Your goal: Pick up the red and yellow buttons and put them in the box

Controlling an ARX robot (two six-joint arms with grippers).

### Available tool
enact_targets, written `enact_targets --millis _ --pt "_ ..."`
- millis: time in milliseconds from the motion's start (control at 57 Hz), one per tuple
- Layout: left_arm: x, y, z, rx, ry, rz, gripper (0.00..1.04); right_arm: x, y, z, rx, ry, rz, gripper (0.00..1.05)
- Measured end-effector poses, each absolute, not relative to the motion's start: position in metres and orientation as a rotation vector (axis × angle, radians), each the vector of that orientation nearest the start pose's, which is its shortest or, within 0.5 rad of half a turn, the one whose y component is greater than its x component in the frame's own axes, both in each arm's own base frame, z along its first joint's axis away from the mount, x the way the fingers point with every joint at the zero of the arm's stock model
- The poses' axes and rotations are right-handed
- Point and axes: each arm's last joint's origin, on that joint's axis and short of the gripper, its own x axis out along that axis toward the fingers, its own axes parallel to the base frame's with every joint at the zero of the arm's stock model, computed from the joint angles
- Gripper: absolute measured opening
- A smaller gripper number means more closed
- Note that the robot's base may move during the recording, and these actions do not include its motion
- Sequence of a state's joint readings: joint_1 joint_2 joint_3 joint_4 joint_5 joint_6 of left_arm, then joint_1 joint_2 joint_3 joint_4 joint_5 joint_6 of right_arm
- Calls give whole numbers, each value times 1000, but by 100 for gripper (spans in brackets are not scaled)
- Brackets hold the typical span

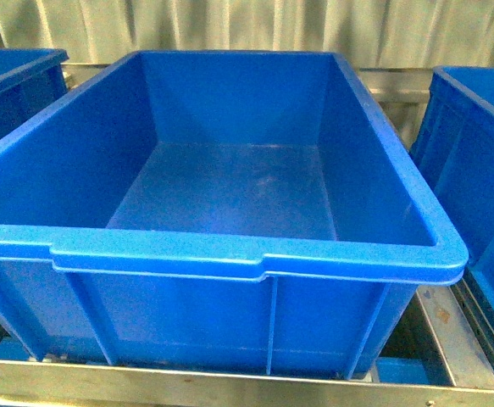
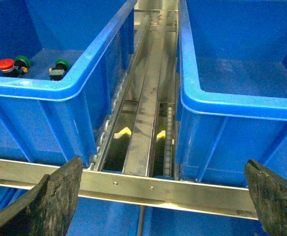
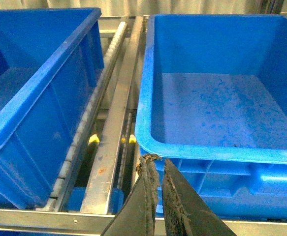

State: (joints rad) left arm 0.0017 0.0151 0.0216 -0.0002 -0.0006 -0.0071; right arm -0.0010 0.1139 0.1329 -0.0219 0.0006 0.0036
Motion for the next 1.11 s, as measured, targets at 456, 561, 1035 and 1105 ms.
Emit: enact_targets --millis 456,561,1035,1105 --pt "97 0 170 -7 -6 2 97 98 0 180 4 10 -1 4" --pt "97 0 170 -7 -6 2 97 98 0 176 4 9 -2 4" --pt "97 0 170 -7 -6 2 97 96 0 173 4 -23 -1 4" --pt "97 0 170 -7 -6 2 97 96 0 173 4 -23 -1 4"
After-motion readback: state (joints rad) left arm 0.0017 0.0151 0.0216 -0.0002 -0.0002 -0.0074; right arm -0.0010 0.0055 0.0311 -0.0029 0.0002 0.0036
